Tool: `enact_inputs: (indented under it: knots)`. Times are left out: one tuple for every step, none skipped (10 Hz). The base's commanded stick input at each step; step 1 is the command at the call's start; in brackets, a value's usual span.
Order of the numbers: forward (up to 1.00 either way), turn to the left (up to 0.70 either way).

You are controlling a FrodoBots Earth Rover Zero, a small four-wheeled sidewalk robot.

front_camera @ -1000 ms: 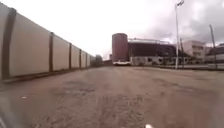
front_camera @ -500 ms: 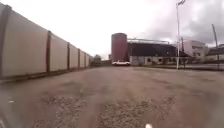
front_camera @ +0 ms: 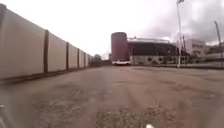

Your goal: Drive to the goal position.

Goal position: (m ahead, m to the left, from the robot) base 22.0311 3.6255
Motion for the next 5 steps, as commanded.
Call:
enact_inputs:
  knots:
    - [0.6, 0.0]
    - [0.6, 0.0]
    - [0.6, 0.0]
    - [0.6, 0.0]
    - [0.6, 0.0]
